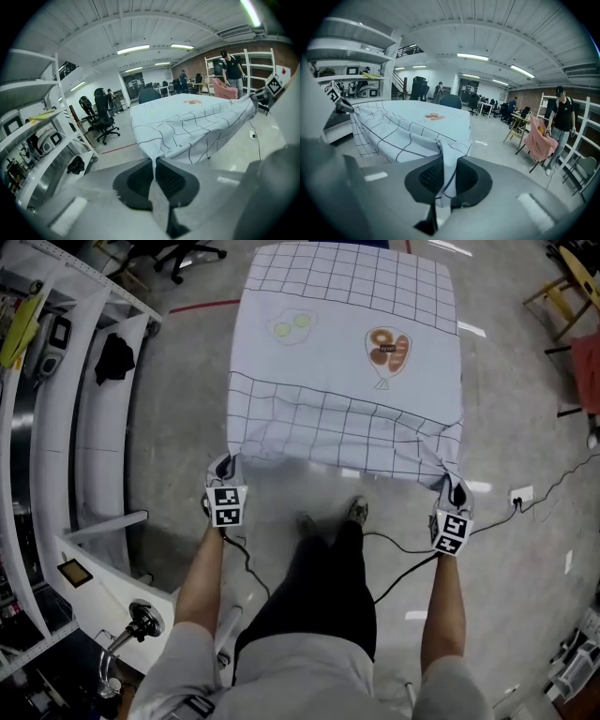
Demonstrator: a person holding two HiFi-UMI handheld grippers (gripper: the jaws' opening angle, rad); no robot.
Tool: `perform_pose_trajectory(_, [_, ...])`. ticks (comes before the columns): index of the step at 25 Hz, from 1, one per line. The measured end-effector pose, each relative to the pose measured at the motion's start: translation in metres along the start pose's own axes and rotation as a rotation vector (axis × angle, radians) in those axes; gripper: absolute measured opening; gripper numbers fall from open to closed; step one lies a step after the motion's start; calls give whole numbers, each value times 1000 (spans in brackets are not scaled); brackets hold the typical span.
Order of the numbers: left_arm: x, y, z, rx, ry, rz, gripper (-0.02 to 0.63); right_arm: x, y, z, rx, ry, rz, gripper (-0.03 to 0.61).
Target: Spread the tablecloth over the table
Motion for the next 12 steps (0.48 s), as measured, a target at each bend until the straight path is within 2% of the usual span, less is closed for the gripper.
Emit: perform_pose_trajectory(12, [12, -8, 4, 0, 104, -9, 25, -7, -13, 3, -21, -29, 0, 17])
Point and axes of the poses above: the fingertips, and each gripper's own axes: y backward along the fingers, x to its right, z out of its underside, the point moved 10 cm from there along y, backward along the fingers, and after that the axes turned 10 degrees about -x, right-handed, at the moved point
